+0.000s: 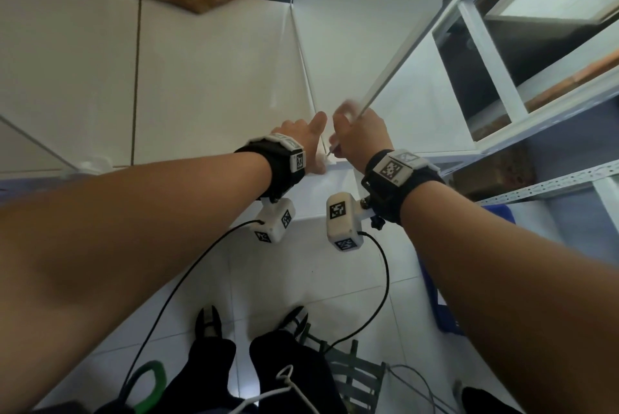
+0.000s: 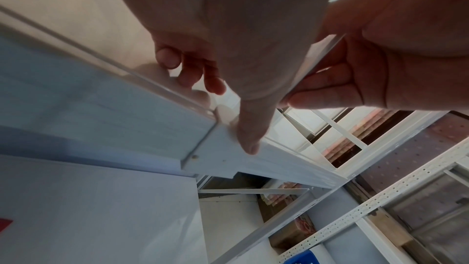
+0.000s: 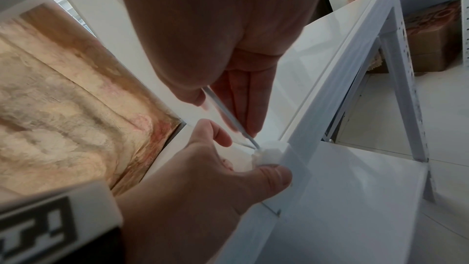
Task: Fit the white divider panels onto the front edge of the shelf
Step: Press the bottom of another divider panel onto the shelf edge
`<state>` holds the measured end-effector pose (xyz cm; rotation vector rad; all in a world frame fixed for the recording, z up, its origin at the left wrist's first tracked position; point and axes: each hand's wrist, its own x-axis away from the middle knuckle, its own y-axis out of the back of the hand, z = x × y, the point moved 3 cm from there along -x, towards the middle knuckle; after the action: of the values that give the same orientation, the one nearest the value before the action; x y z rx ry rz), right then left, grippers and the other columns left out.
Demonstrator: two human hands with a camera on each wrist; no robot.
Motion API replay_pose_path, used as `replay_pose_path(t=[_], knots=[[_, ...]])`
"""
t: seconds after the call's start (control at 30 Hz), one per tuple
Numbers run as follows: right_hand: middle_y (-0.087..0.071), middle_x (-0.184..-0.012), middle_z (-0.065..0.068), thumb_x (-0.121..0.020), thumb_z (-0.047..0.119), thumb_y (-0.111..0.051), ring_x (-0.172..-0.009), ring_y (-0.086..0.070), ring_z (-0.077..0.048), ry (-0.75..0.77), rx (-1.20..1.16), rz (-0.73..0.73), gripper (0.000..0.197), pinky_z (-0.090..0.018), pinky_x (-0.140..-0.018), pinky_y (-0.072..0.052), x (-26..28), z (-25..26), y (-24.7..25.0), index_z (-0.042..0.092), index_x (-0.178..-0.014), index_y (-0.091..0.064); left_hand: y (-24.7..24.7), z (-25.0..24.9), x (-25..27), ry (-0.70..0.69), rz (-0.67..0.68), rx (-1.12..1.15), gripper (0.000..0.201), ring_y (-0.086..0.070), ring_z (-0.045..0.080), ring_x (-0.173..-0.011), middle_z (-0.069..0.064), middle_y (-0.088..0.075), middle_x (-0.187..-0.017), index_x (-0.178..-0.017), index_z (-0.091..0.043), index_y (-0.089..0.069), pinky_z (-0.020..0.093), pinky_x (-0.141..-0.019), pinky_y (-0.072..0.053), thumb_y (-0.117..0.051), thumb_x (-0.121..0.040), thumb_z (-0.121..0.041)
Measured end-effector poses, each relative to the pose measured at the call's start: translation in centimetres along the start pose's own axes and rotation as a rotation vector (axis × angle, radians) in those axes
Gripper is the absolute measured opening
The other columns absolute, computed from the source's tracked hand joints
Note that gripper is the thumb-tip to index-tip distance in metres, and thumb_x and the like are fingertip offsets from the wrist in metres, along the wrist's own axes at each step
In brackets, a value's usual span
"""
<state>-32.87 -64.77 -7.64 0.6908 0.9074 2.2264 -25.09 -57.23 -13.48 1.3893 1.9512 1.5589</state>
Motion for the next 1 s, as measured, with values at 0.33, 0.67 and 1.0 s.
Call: replay_pose_path(t=[0.33,0.67,1.0], knots=[[-0.072,-0.087,-0.017,-0.093,0.021,-0.043,-0.08,-0.071,-0.033,0.053,0.04,-0.006,0.027,-0.049,-0.077,-0.058,0.47,0.29,0.09,0.002,-0.104,-0.059,-0.01,0.23,0.22,-0.028,-0.015,0.028,0.069,-0.052,0.03,-0.084,0.007,-0.051,-0.094,-0.113,-0.025,-0.028,0.042,-0.068,-0.046,-0.076,-0.069,-0.048],[-0.064,-0.109,-0.01,-0.097,0.021,-0.048,-0.094,-0.062,-0.024,0.029,0.134,0.047,0.024,-0.035,-0.084,-0.051,0.7,0.87,0.91,0.004,-0.108,-0.062,-0.05,0.31,0.36,-0.036,-0.036,0.002,0.069,-0.053,0.03,-0.086,0.007,-0.054,-0.094,-0.115,-0.023,-0.03,0.042,-0.072,-0.049,-0.074,-0.07,-0.051],[-0.069,-0.097,-0.015,-0.097,0.027,-0.039,-0.09,-0.065,-0.031,0.117,0.368,0.047,0.037,-0.044,-0.084,-0.053,1.03,0.23,0.43,0.002,-0.099,-0.066,-0.59,0.94,0.02,-0.086,-0.062,-0.017,0.06,-0.05,0.029,-0.083,0.006,-0.052,-0.091,-0.109,-0.025,-0.029,0.039,-0.066,-0.045,-0.069,-0.073,-0.052]])
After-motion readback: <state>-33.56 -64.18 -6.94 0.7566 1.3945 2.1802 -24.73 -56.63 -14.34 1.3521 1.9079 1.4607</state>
